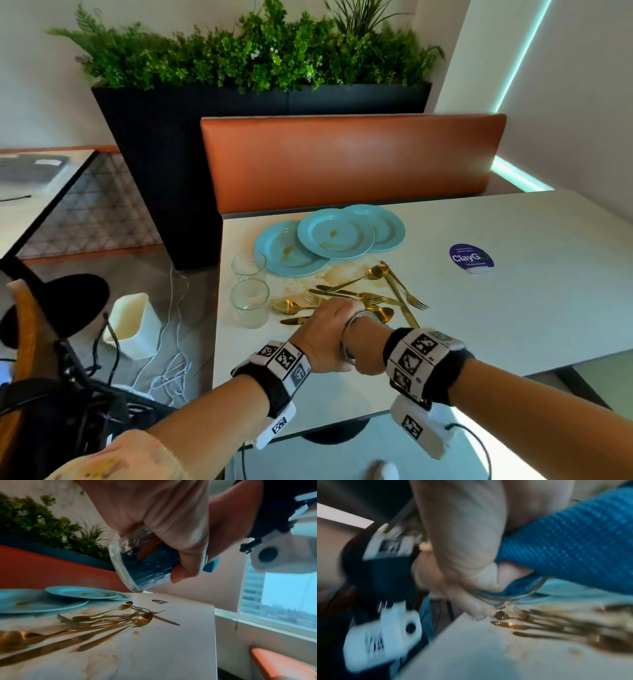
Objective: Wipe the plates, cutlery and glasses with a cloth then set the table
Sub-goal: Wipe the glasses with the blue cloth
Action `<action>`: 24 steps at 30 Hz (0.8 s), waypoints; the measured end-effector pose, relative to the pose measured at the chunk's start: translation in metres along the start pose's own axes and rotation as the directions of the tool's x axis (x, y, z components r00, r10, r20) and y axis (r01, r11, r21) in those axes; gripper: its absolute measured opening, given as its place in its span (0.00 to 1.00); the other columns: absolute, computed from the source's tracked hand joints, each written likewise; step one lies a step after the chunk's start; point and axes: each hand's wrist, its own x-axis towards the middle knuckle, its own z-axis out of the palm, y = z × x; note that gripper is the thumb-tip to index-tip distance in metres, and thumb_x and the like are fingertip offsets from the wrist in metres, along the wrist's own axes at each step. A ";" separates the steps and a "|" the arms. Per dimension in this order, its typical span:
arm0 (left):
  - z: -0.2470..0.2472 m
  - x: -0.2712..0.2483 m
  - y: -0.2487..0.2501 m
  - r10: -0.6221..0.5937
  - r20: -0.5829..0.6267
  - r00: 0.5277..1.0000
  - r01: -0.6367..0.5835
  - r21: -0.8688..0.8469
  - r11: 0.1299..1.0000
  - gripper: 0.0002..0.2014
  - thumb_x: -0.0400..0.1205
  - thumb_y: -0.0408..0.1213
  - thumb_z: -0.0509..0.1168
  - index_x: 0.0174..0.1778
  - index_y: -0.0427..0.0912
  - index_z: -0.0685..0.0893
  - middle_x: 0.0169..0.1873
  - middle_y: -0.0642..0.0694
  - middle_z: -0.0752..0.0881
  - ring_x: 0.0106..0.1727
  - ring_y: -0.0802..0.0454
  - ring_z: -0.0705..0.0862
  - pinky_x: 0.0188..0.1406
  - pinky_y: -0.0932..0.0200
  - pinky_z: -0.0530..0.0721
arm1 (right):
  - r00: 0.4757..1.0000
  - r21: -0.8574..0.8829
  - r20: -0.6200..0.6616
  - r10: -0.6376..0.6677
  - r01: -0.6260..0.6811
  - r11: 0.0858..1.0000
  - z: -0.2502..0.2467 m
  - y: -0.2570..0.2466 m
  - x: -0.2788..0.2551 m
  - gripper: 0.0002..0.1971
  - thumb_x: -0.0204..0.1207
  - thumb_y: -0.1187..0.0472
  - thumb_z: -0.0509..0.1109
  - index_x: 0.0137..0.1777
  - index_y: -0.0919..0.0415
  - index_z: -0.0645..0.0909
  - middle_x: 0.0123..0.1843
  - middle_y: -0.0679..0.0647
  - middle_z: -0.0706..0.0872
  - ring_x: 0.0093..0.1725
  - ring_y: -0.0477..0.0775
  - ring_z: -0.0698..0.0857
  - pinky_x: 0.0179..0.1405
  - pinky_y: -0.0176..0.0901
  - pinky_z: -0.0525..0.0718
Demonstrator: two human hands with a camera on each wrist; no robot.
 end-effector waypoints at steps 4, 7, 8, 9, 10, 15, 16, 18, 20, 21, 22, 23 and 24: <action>0.013 -0.008 -0.006 -0.047 -0.169 0.984 0.052 0.026 0.998 0.30 0.59 0.44 0.79 0.57 0.41 0.81 0.49 0.53 0.81 0.51 0.57 0.78 0.55 0.61 0.80 | 0.999 0.659 -0.028 -0.023 0.036 0.751 0.003 0.009 0.009 0.12 0.79 0.75 0.55 0.42 0.68 0.79 0.43 0.62 0.79 0.48 0.59 0.79 0.43 0.40 0.78; 0.019 -0.008 -0.018 -0.112 -0.245 0.963 0.113 -0.009 0.994 0.21 0.60 0.51 0.73 0.45 0.48 0.80 0.38 0.58 0.79 0.39 0.61 0.76 0.41 0.66 0.74 | 0.996 0.925 -0.045 0.075 0.013 0.379 0.006 0.014 0.009 0.12 0.73 0.82 0.55 0.45 0.81 0.80 0.43 0.65 0.78 0.50 0.69 0.80 0.48 0.54 0.80; 0.016 -0.010 -0.019 -0.156 -0.240 0.958 0.152 -0.035 0.988 0.17 0.60 0.52 0.72 0.41 0.51 0.78 0.34 0.59 0.78 0.37 0.62 0.75 0.37 0.66 0.72 | 0.995 0.937 -0.041 0.093 0.006 0.348 0.003 0.014 0.004 0.11 0.71 0.83 0.56 0.43 0.82 0.80 0.39 0.64 0.78 0.44 0.67 0.80 0.42 0.51 0.80; 0.013 -0.015 -0.020 -0.209 -0.242 0.947 0.196 -0.077 0.978 0.15 0.60 0.52 0.72 0.38 0.53 0.77 0.32 0.58 0.78 0.35 0.64 0.74 0.34 0.65 0.72 | 0.994 0.950 -0.050 0.097 0.017 0.313 -0.001 0.017 0.001 0.11 0.69 0.83 0.56 0.42 0.83 0.80 0.36 0.65 0.77 0.38 0.64 0.78 0.35 0.47 0.78; 0.012 -0.022 -0.025 -0.269 -0.258 0.928 0.240 -0.136 0.961 0.15 0.61 0.50 0.74 0.39 0.52 0.79 0.33 0.58 0.80 0.35 0.65 0.75 0.34 0.63 0.74 | 0.993 0.959 -0.075 0.091 0.047 0.279 -0.005 0.021 -0.001 0.12 0.67 0.84 0.55 0.43 0.84 0.79 0.34 0.65 0.76 0.32 0.61 0.76 0.29 0.43 0.75; 0.017 -0.065 -0.052 -0.536 -0.311 0.785 0.434 -0.340 0.834 0.46 0.53 0.46 0.79 0.70 0.47 0.73 0.65 0.50 0.79 0.64 0.50 0.79 0.61 0.58 0.77 | 0.970 0.978 -0.128 0.208 0.088 0.191 -0.024 0.045 0.005 0.17 0.63 0.84 0.51 0.19 0.66 0.66 0.18 0.54 0.67 0.24 0.55 0.66 0.26 0.41 0.66; 0.019 -0.069 -0.056 -0.549 -0.332 0.767 0.457 -0.316 0.831 0.45 0.51 0.48 0.78 0.67 0.45 0.76 0.63 0.47 0.79 0.64 0.47 0.79 0.60 0.59 0.75 | 0.961 0.977 -0.142 0.237 0.097 0.191 -0.026 0.047 0.008 0.17 0.63 0.83 0.52 0.19 0.66 0.65 0.18 0.54 0.67 0.24 0.55 0.67 0.26 0.41 0.67; 0.019 -0.073 -0.061 -0.592 -0.327 0.737 0.519 -0.289 0.805 0.43 0.49 0.51 0.77 0.62 0.43 0.79 0.59 0.46 0.80 0.62 0.45 0.78 0.57 0.59 0.74 | 0.956 0.973 -0.147 0.253 0.094 0.213 -0.031 0.047 0.012 0.18 0.64 0.84 0.53 0.19 0.64 0.63 0.15 0.53 0.67 0.24 0.55 0.67 0.26 0.40 0.67; 0.018 -0.077 -0.064 -0.633 -0.315 0.707 0.557 -0.302 0.773 0.44 0.48 0.50 0.76 0.63 0.43 0.78 0.59 0.45 0.78 0.62 0.46 0.75 0.57 0.59 0.73 | 0.954 0.965 -0.155 0.256 0.091 0.246 -0.031 0.046 0.017 0.18 0.63 0.83 0.54 0.20 0.63 0.62 0.19 0.54 0.66 0.25 0.55 0.67 0.26 0.40 0.66; 0.017 -0.080 -0.066 -0.650 -0.308 0.695 0.568 -0.319 0.759 0.44 0.48 0.50 0.75 0.63 0.43 0.77 0.58 0.46 0.77 0.62 0.47 0.75 0.56 0.60 0.73 | 0.954 0.962 -0.154 0.258 0.085 0.261 -0.030 0.044 0.018 0.17 0.63 0.83 0.54 0.20 0.64 0.61 0.21 0.54 0.65 0.26 0.55 0.67 0.27 0.41 0.66; 0.017 -0.082 -0.068 -0.667 -0.298 0.682 0.578 -0.338 0.743 0.43 0.48 0.49 0.75 0.63 0.43 0.77 0.58 0.47 0.78 0.62 0.47 0.76 0.56 0.61 0.73 | 0.955 0.960 -0.149 0.256 0.078 0.269 -0.029 0.044 0.020 0.17 0.62 0.83 0.55 0.19 0.64 0.61 0.23 0.54 0.65 0.26 0.55 0.66 0.27 0.41 0.66; 0.016 -0.084 -0.072 -0.680 -0.292 0.673 0.586 -0.351 0.730 0.42 0.49 0.47 0.76 0.63 0.43 0.78 0.58 0.48 0.79 0.61 0.48 0.77 0.55 0.61 0.74 | 0.955 0.959 -0.152 0.255 0.080 0.273 -0.028 0.043 0.023 0.18 0.61 0.83 0.55 0.18 0.63 0.61 0.23 0.54 0.64 0.26 0.55 0.66 0.28 0.41 0.66; 0.016 -0.086 -0.076 -0.701 -0.274 0.658 0.599 -0.373 0.709 0.41 0.51 0.45 0.78 0.63 0.44 0.78 0.58 0.49 0.80 0.61 0.48 0.79 0.54 0.61 0.76 | 0.955 0.958 -0.152 0.256 0.078 0.278 -0.027 0.043 0.025 0.18 0.60 0.83 0.55 0.18 0.62 0.61 0.23 0.54 0.64 0.27 0.55 0.67 0.28 0.41 0.66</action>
